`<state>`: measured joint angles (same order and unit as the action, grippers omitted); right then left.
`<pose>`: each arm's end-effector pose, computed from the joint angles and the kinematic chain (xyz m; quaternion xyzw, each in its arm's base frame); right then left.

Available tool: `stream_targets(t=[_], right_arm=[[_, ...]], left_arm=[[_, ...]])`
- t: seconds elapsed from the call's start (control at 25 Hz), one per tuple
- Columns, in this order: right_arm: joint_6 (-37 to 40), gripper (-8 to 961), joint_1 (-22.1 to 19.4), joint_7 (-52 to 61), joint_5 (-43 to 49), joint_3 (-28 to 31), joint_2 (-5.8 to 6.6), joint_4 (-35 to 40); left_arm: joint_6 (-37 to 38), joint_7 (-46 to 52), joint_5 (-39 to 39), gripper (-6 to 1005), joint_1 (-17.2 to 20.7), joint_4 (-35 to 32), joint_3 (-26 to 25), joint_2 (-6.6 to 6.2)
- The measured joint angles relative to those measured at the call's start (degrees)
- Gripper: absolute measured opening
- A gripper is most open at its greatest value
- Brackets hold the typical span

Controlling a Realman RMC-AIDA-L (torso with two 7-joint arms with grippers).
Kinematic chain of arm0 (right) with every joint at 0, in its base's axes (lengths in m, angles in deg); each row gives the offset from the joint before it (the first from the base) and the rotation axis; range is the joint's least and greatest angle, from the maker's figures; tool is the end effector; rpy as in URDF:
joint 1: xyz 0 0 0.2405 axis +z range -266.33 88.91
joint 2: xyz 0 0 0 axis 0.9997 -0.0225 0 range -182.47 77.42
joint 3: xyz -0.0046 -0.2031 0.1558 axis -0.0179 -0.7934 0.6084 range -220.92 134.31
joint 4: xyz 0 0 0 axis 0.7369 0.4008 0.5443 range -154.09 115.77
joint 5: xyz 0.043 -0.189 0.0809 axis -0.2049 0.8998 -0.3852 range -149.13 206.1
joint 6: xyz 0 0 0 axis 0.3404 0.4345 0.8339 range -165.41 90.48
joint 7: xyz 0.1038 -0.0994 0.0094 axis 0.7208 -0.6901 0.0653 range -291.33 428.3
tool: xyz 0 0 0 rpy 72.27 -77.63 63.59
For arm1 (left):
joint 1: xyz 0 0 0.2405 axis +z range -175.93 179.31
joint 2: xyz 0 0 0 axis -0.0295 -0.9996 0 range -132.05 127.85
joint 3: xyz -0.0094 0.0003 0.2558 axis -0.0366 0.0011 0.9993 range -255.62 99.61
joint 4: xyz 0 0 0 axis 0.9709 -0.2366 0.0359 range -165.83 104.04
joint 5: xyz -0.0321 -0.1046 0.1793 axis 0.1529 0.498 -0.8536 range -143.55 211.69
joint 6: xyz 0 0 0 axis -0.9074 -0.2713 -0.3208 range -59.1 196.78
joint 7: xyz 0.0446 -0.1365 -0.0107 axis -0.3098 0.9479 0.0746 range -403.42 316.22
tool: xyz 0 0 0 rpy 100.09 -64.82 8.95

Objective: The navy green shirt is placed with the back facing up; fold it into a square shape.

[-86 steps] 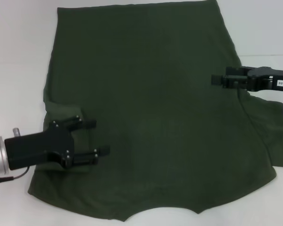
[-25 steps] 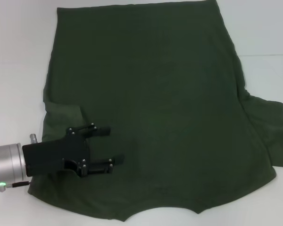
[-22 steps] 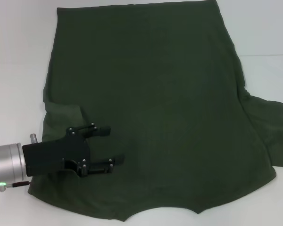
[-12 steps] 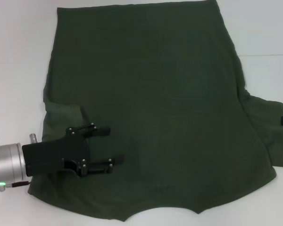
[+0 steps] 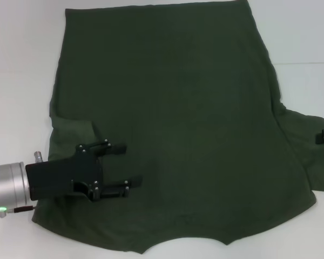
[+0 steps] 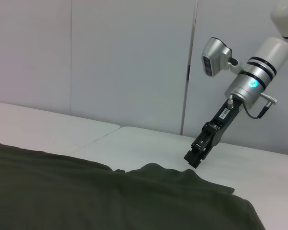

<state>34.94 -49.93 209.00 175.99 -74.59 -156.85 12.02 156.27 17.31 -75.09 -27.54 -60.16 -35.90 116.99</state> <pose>0.3505 0.3840 0.0982 -0.7072 0.6574 0.0473 0.2559 -0.2681 0.3152 -0.0247 -0.9458 -0.1259 -0.2602 0.1476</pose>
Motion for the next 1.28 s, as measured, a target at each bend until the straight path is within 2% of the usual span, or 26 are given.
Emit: stream_targets(t=[0.16, 0.84, 1.28], right_arm=[[-1.2, 881, 0.5, -0.6, 0.0, -0.1, -0.01, -1.2], [-4.3, 880, 0.9, -1.5, 0.0, -0.3, -1.52, -2.4], [-4.4, 881, 0.6, -2.1, 0.0, 0.3, -1.71, -3.1]], left_arm=[[0.0, 0.0, 0.0, 846, -0.1, 0.0, 0.0, 0.0], [0.0, 0.1, -0.1, 846, -0.4, 0.0, 0.0, 0.0], [0.2, 0.2, -0.1, 846, -0.4, 0.0, 0.0, -0.09]])
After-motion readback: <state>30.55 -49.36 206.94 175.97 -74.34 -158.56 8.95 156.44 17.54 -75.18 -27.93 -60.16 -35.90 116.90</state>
